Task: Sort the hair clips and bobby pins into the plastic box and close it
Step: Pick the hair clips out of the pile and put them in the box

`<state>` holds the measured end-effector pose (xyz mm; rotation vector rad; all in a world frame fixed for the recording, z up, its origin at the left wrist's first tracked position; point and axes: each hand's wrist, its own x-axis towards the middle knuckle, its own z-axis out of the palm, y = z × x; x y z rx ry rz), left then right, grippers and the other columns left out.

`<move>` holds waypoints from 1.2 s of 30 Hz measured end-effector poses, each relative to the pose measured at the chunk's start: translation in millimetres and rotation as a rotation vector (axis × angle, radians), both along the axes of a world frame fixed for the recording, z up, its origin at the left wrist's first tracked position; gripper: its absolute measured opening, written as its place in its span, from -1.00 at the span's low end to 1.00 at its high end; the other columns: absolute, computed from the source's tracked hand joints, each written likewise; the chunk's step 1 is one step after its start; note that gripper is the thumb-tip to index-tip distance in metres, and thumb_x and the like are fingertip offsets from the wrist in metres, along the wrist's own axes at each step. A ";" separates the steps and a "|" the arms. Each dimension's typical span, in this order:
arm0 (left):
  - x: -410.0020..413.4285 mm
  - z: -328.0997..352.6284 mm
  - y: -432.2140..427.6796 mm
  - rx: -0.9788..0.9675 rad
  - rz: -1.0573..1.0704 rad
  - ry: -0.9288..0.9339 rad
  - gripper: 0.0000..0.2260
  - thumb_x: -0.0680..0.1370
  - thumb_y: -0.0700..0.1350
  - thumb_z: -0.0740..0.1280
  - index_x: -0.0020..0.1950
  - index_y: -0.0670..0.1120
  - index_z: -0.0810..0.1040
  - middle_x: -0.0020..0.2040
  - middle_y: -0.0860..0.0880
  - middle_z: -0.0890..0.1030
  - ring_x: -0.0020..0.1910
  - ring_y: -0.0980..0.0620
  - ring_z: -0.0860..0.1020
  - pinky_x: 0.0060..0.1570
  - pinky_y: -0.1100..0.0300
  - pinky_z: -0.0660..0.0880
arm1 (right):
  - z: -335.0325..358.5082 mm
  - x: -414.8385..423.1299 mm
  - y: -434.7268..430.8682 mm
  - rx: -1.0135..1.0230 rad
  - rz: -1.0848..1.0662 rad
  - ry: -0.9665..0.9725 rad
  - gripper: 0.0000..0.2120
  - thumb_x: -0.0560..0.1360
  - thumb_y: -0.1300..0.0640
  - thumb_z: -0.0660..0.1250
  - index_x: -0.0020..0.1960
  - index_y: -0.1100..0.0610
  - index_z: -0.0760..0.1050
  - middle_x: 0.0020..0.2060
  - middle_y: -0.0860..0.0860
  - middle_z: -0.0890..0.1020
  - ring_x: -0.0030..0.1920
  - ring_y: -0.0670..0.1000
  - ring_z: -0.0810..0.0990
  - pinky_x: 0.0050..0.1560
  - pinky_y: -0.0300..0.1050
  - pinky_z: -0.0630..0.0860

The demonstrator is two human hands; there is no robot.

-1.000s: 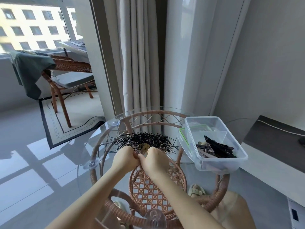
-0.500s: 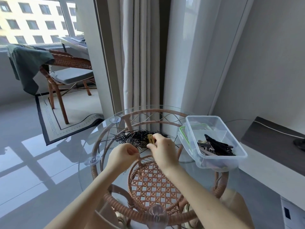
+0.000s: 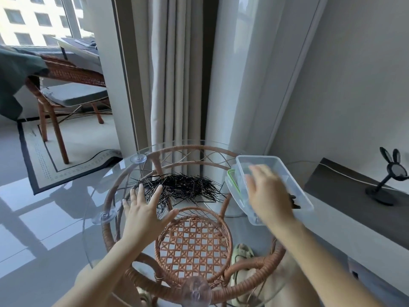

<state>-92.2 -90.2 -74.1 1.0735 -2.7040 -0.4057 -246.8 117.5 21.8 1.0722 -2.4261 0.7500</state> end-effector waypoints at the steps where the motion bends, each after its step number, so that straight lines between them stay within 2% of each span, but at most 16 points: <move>1: -2.8 0.8 -1.4 -0.003 0.002 -0.003 -0.17 0.29 0.48 -0.03 0.50 0.20 -0.09 0.53 -0.20 -0.12 0.50 -0.24 -0.14 0.41 -0.18 -0.19 | -9.2 15.1 -11.5 0.015 0.127 -0.124 -0.66 0.58 0.13 0.15 0.28 0.28 0.42 0.23 0.15 0.52 0.27 0.16 0.47 0.26 -0.12 0.37; 2: -5.6 1.2 -4.2 -0.006 0.011 0.000 -0.16 0.28 0.48 -0.03 0.50 0.19 -0.09 0.53 -0.21 -0.12 0.50 -0.25 -0.14 0.41 -0.20 -0.19 | -22.3 27.1 -23.5 0.083 0.218 -0.266 -0.58 0.60 0.07 0.10 0.40 0.21 0.27 0.38 0.08 0.38 0.41 0.08 0.31 0.40 -0.13 0.22; 4: -12.5 1.4 -13.0 -0.006 0.044 0.008 -0.17 0.30 0.49 -0.03 0.50 0.19 -0.10 0.53 -0.22 -0.12 0.50 -0.27 -0.14 0.42 -0.24 -0.16 | -51.1 35.9 -47.0 0.264 0.238 -0.444 -0.48 0.61 -0.05 -0.01 0.50 0.09 -0.03 0.52 0.03 0.04 0.52 0.00 -0.04 0.51 0.05 -0.02; 5: -16.9 1.4 -17.7 0.002 0.067 0.006 -0.17 0.30 0.49 -0.03 0.50 0.18 -0.12 0.53 -0.23 -0.11 0.50 -0.27 -0.15 0.42 -0.26 -0.16 | -65.4 32.6 -57.2 0.325 0.201 -0.469 -0.45 0.61 -0.09 -0.05 0.51 0.07 -0.12 0.53 0.05 -0.06 0.52 0.02 -0.14 0.51 0.13 -0.06; 7: -26.6 2.0 -26.5 0.026 0.107 -0.015 -0.15 0.30 0.51 -0.08 0.50 0.17 -0.15 0.53 -0.24 -0.12 0.50 -0.27 -0.15 0.43 -0.26 -0.19 | -83.3 20.9 -73.8 0.383 0.101 -0.453 -0.41 0.59 -0.15 -0.10 0.51 0.07 -0.19 0.52 0.12 -0.12 0.51 0.11 -0.20 0.50 0.17 -0.11; 10: -39.1 2.8 -35.9 0.049 0.135 -0.038 -0.16 0.31 0.51 -0.14 0.51 0.14 -0.13 0.53 -0.24 -0.11 0.50 -0.26 -0.14 0.40 -0.23 -0.26 | -96.5 6.4 -91.7 0.389 -0.008 -0.382 -0.37 0.58 -0.20 -0.14 0.51 0.11 -0.17 0.51 0.20 -0.08 0.51 0.17 -0.14 0.51 0.12 -0.10; 13: -50.4 4.3 -46.0 0.078 0.105 -0.007 -0.19 0.33 0.49 -0.18 0.51 0.14 -0.05 0.53 -0.24 -0.06 0.51 -0.23 -0.10 0.44 -0.19 -0.22 | -95.6 -3.3 -104.6 0.363 -0.031 -0.395 -0.35 0.57 -0.22 -0.13 0.51 0.13 -0.13 0.51 0.20 -0.03 0.52 0.15 -0.08 0.51 0.08 -0.09; 18: -76.6 12.3 -56.5 0.070 -0.071 0.039 -0.42 0.49 0.37 -0.09 0.44 0.16 0.24 0.51 -0.02 0.20 0.52 -0.04 0.03 0.45 -0.17 -0.14 | -85.5 -16.2 -129.4 0.321 0.141 -0.408 -0.45 0.61 -0.11 -0.06 0.49 0.18 0.05 0.51 0.13 0.12 0.51 0.04 0.02 0.48 -0.08 -0.11; 20: -78.5 14.3 -55.3 0.078 -0.147 0.061 -0.37 0.44 0.37 -0.14 0.37 0.15 0.36 0.46 0.03 0.30 0.50 0.02 0.10 0.47 -0.08 -0.06 | -85.0 -16.6 -131.3 0.316 0.223 -0.414 -0.49 0.61 -0.07 -0.02 0.48 0.17 0.11 0.49 0.09 0.17 0.50 0.01 0.06 0.48 -0.10 -0.06; 23: -69.9 17.1 -50.9 0.145 -0.228 0.151 -0.27 0.36 0.38 -0.19 0.33 0.10 0.43 0.40 0.07 0.41 0.47 0.07 0.20 0.46 0.07 0.10 | -82.4 -11.9 -122.3 0.272 0.350 -0.452 -0.54 0.61 0.02 0.05 0.46 0.15 0.18 0.47 0.05 0.25 0.48 -0.03 0.14 0.46 -0.17 0.02; 27: -48.4 20.7 -34.0 0.238 -0.278 0.230 -0.47 0.46 0.23 -0.01 0.26 0.03 0.50 0.27 0.09 0.53 0.28 0.11 0.43 0.19 0.21 0.32 | -77.3 4.6 -102.2 0.244 0.477 -0.509 -0.58 0.60 0.07 0.12 0.43 0.13 0.25 0.45 0.02 0.29 0.47 -0.06 0.17 0.41 -0.25 0.03; 31: -25.0 25.4 -22.5 0.417 -0.278 0.358 -0.62 0.52 0.20 0.17 0.13 0.01 0.59 0.05 0.14 0.61 0.04 0.18 0.55 -0.07 0.44 0.35 | -69.6 18.8 -75.4 0.284 0.574 -0.563 -0.55 0.56 0.00 0.19 0.41 0.07 0.29 0.44 -0.03 0.30 0.45 -0.11 0.19 0.44 -0.21 0.08; 32: -21.8 28.1 -23.3 0.483 -0.278 0.406 -0.59 0.49 0.23 0.18 0.10 0.00 0.61 0.04 0.12 0.63 0.02 0.19 0.56 -0.06 0.44 0.37 | -63.9 21.5 -69.1 0.265 0.581 -0.544 -0.56 0.54 -0.01 0.21 0.39 0.06 0.32 0.42 -0.04 0.34 0.44 -0.11 0.23 0.44 -0.19 0.13; 34: -23.7 33.5 -29.6 0.525 -0.277 0.480 -0.43 0.39 0.34 0.11 0.11 -0.02 0.61 0.09 0.07 0.63 0.07 0.17 0.55 0.06 0.30 0.44 | -47.2 23.7 -58.8 0.136 0.510 -0.406 -0.63 0.53 0.05 0.23 0.32 0.09 0.42 0.33 -0.01 0.47 0.34 -0.11 0.38 0.39 -0.18 0.28; 36: -38.6 36.8 -41.0 0.416 -0.272 0.422 -0.33 0.35 0.38 0.01 0.17 -0.01 0.59 0.22 0.04 0.57 0.20 0.10 0.50 0.23 0.12 0.41 | -29.9 17.2 -50.1 -0.037 0.318 -0.144 -0.73 0.51 0.14 0.26 0.18 0.17 0.53 0.13 0.06 0.62 0.11 -0.07 0.56 0.19 -0.18 0.48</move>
